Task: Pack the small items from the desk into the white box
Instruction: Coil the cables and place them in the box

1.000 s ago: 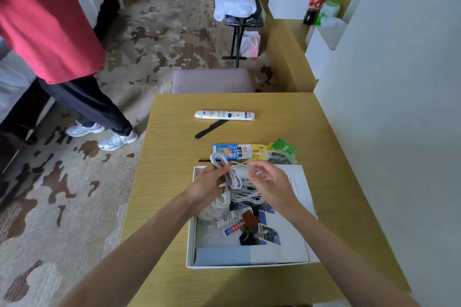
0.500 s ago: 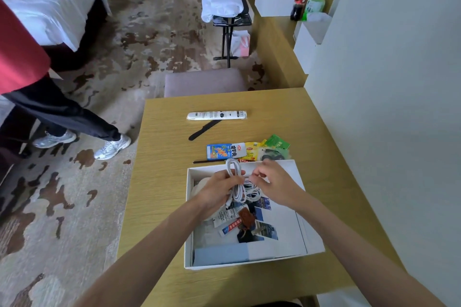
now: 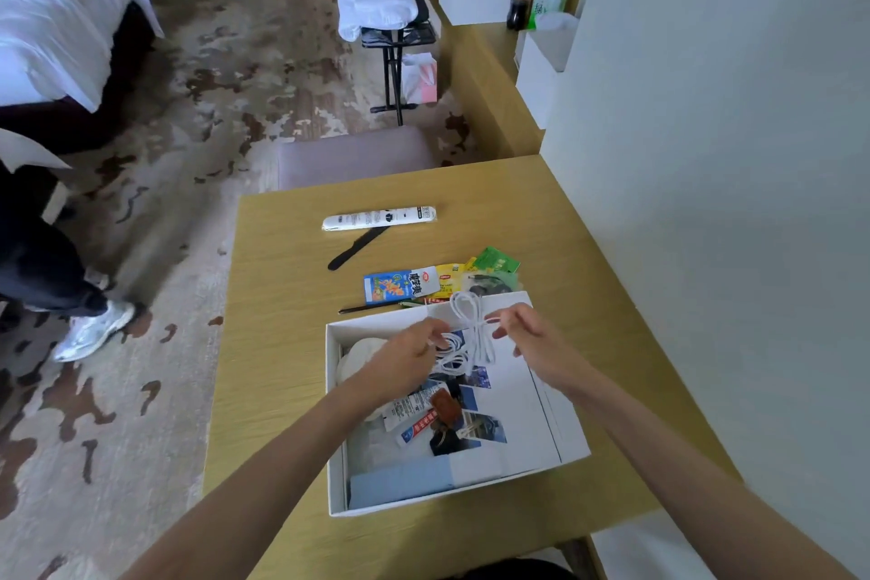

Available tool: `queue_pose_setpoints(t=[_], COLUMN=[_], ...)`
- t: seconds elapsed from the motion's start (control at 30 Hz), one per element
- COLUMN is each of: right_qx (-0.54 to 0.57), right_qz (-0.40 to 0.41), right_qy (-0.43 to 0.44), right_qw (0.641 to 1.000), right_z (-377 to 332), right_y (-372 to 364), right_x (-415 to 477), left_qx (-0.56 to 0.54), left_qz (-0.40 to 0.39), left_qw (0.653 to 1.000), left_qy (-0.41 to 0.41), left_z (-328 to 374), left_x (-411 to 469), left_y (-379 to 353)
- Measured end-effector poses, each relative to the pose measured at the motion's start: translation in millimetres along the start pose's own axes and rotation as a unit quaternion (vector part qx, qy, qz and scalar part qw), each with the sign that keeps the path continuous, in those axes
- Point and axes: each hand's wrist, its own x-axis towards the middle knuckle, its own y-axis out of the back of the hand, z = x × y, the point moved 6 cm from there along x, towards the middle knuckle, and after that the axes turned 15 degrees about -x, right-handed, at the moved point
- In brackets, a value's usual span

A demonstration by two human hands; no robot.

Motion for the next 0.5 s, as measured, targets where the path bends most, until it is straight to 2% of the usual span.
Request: queue_pose_setpoints(t=[0.03,0.1,0.17,0.2,0.27,0.4,0.5], right_qx=[0.024,0.068,0.115,0.143,0.220,0.332,0.430], right_qz=[0.003,0.009,0.018,0.023,0.022,-0.070,-0.125], right_qy=[-0.005,-0.008,-0.019,-0.034,-0.082,-0.164,-0.231], right_qw=[1.000,0.998,0.993,0.989,0.972,0.926,0.864], right_z=[2.5,6.1,8.3,10.6,15.5,13.3,6.3], right_y=[6.1,13.9,17.7,18.9,17.8,-13.7,-51.7], right_x=[-3.5,-9.8,-13.6,-14.8,-17.6,-25.8,-23.2], left_qx=[0.089,0.234,0.289,0.286,0.233,0.123,0.067], left_qz=[-0.033,-0.080,-0.077,-0.061,-0.012,0.021,0.017], left_qw=[0.995,0.964,0.942,0.944,0.966,0.992,0.998], left_qy=[-0.030,-0.102,-0.150,-0.153,-0.109,-0.020,0.008], left_z=[0.8,4.3,10.9,13.5,12.9,-3.4,-11.4], left_x=[-1.0,-2.5,0.4,4.2,13.1,21.0,23.8], left_y=[-4.8,-15.8,-21.5,-21.0,-11.0,12.6,19.6])
